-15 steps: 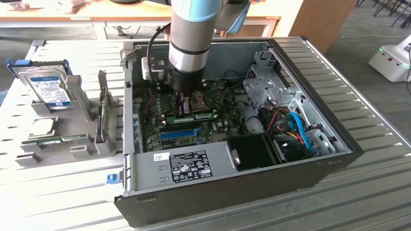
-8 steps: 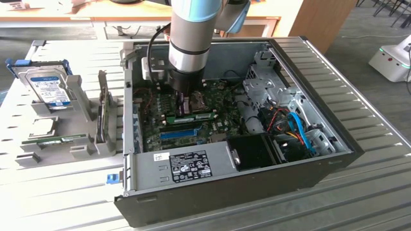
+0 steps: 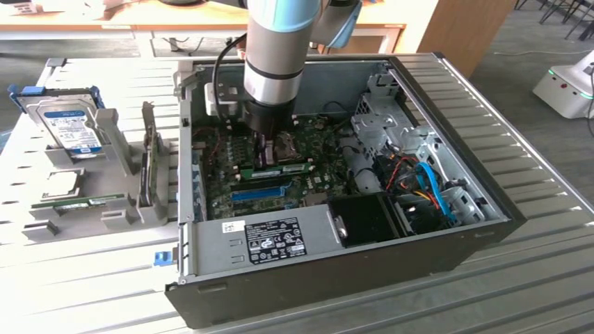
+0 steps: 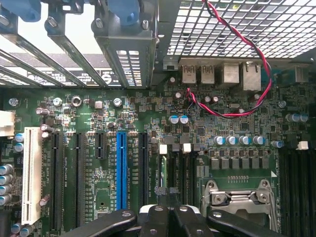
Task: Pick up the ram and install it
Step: 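Press down the ram until it locks into place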
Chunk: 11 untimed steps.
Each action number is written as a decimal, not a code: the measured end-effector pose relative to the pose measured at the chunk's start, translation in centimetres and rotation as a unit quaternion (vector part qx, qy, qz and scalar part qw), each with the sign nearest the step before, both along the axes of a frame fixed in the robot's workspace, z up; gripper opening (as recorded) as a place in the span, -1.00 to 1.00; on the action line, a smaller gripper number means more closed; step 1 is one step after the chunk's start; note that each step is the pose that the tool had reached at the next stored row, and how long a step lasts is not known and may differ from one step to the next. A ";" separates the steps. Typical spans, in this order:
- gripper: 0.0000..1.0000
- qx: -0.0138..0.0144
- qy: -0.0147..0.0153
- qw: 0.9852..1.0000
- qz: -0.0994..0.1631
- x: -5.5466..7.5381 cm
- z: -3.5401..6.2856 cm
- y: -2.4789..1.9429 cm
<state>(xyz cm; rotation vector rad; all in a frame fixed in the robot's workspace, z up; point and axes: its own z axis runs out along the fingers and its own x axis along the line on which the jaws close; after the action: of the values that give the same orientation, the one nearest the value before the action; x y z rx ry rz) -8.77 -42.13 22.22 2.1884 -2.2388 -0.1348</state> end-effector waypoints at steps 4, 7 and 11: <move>-0.79 0.000 0.000 1.000 0.000 0.0 -0.01 0.00; -0.79 0.000 0.000 1.000 0.000 0.0 -0.01 0.00; -0.79 0.000 0.000 1.000 0.000 0.0 -0.02 -0.01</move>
<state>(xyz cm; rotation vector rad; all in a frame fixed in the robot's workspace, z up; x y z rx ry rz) -8.77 -42.14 22.19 2.1882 -2.2386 -0.1344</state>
